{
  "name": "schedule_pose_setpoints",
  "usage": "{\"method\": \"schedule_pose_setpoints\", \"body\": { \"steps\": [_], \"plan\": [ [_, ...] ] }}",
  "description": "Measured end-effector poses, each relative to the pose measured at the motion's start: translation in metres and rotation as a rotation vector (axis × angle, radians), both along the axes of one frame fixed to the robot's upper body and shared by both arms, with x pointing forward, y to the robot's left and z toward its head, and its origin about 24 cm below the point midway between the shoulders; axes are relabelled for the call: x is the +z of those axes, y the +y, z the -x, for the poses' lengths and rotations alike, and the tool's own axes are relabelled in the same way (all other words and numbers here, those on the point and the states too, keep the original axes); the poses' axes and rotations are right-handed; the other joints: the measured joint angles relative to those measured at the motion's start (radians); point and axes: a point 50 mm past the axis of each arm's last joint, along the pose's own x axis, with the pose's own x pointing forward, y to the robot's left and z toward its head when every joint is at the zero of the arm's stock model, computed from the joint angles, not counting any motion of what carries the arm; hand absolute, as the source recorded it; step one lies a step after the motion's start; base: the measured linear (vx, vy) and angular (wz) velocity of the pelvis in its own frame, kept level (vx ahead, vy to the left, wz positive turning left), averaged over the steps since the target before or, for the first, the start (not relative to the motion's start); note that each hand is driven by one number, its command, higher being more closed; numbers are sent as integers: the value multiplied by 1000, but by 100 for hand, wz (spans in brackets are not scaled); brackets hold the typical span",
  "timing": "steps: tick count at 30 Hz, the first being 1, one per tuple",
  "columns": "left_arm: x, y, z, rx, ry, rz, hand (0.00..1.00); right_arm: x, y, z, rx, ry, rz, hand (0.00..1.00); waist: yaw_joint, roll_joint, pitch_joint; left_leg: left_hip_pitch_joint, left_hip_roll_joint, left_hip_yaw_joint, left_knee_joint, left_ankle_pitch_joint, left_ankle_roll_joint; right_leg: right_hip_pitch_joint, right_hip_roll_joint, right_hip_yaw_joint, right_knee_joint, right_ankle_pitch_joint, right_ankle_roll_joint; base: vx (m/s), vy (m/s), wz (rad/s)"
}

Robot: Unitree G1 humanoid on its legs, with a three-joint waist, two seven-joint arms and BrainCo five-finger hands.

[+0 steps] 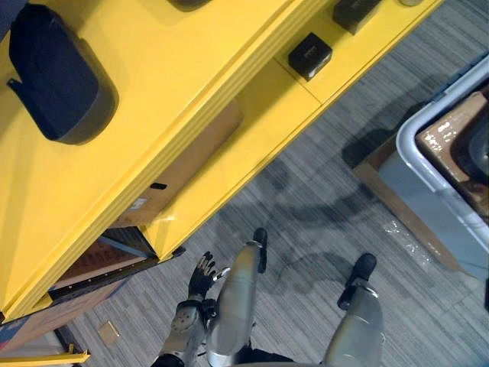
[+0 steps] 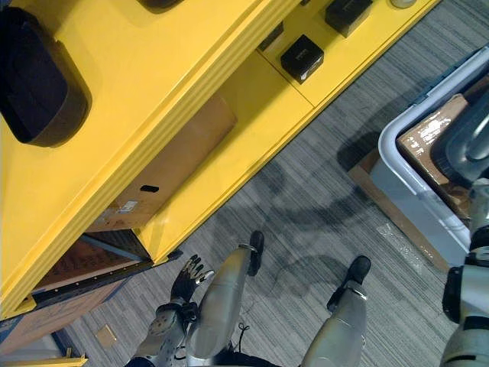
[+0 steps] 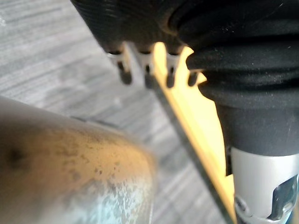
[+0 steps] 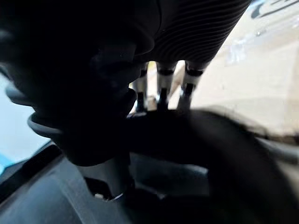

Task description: Walk over and take plastic housings, then place them on the shelf

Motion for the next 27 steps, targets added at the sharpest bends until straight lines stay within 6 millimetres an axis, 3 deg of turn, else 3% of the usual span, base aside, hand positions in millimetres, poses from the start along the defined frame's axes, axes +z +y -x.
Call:
{"method": "schedule_pose_setpoints", "body": {
  "steps": [8,14,16,20,23,24,27],
  "plan": [
    [11,-8,-8,6,-67,24,0,-2,-5,6,28,64,-57,100,0,-1,1,1,26,-10,9,0,-7,7,17,-31,15,-10,-12,10,-17,0],
    [63,-14,-33,10,-321,45,0,-19,11,-9,78,113,41,100,-27,-28,19,58,59,-16,5,-3,-12,72,34,-68,23,-23,-32,-8,-13,-1],
    [85,-10,-43,-17,-412,0,0,-28,23,-17,111,117,84,100,-37,-57,28,94,69,-10,-16,1,-20,102,44,-69,5,-23,-34,-35,-5,-10],
    [123,-4,-61,-106,-550,-143,0,-46,56,-36,196,131,166,100,-82,-149,25,194,77,9,-114,38,-39,178,61,-71,-65,-2,-47,16,-33,-6],
    [149,-4,-74,-154,-630,-172,0,-43,73,-45,258,138,252,100,-108,-206,21,267,81,31,-184,66,-50,231,71,-65,-123,21,-54,50,-49,-10],
    [166,-6,-84,-198,-679,-187,0,-34,78,-48,277,114,299,100,-130,-226,19,298,81,39,-220,82,-55,251,75,-64,-147,31,-59,47,-50,-9],
    [191,-14,-99,-269,-742,-203,0,-13,89,-53,310,57,379,100,-153,-255,13,347,97,64,-268,99,-67,272,92,-49,-177,46,-70,27,-50,-23]
  ]
}}
